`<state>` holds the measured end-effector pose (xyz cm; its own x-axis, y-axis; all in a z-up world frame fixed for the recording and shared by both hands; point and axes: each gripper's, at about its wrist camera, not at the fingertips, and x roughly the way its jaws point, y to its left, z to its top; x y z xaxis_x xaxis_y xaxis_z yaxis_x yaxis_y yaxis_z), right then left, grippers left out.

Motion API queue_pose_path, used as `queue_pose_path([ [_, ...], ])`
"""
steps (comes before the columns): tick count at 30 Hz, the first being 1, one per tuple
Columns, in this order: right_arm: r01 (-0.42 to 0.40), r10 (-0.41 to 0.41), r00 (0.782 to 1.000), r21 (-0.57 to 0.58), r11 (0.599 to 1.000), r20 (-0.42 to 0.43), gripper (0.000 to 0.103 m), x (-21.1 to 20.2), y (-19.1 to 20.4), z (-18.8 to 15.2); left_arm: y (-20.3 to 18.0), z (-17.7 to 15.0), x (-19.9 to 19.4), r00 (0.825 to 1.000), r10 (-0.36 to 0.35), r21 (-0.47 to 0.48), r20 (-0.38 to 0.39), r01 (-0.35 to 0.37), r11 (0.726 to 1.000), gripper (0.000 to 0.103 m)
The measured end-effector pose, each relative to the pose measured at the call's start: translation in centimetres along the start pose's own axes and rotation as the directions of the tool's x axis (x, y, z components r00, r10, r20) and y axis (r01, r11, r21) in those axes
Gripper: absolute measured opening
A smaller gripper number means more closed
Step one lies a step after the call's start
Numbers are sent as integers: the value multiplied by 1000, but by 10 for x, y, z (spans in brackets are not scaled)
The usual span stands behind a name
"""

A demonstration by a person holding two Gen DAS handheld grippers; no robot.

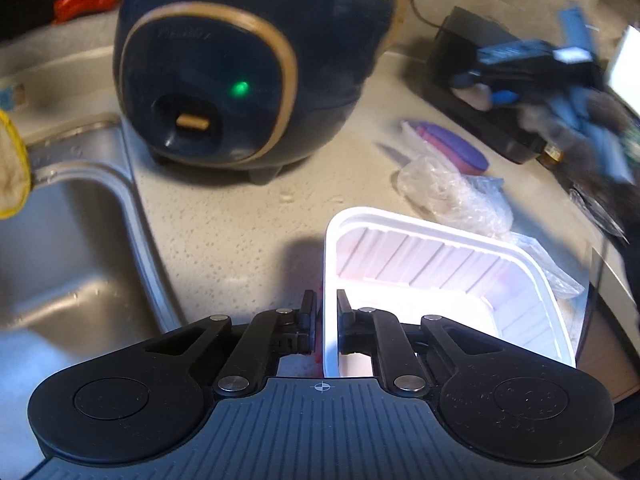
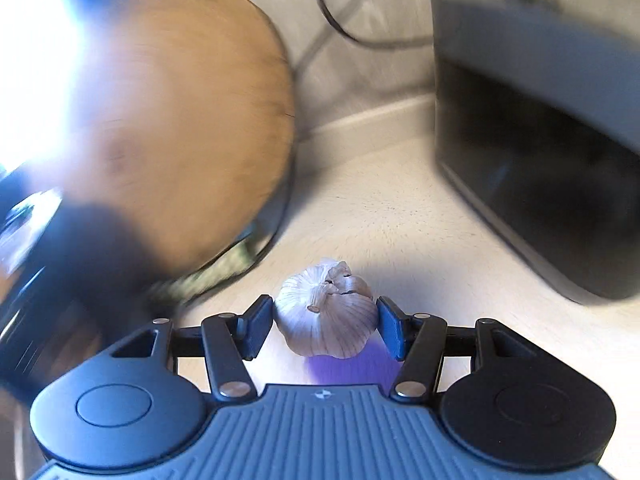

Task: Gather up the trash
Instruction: 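Carry the white-and-red tray and garlic bulb over the bin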

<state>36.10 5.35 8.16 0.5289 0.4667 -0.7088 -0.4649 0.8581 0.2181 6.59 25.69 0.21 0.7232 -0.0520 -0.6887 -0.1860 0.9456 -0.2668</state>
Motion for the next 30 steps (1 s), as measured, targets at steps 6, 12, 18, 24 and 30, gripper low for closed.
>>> queue_pose_path([
  [6, -93, 94, 996, -49, 994, 12, 56, -103, 5, -86, -25, -4, -16, 998, -9, 45, 59, 7, 999, 11],
  [12, -133, 135, 990, -47, 990, 51, 56, -187, -9, -158, -62, -14, -43, 991, -31, 103, 129, 18, 995, 12],
  [18, -19, 20, 991, -11, 1000, 129, 56, -234, -42, -226, -122, -40, -43, 980, -162, 184, 115, 139, 973, 12],
  [24, 175, -193, 969, 124, 977, 154, 56, -251, -99, -297, -204, -80, -1, 952, -305, 318, -23, 296, 901, 13],
  [30, 293, -342, 934, 325, 899, 105, 57, -256, -164, -377, -284, -141, 69, 907, -354, 392, -230, 419, 819, 12],
])
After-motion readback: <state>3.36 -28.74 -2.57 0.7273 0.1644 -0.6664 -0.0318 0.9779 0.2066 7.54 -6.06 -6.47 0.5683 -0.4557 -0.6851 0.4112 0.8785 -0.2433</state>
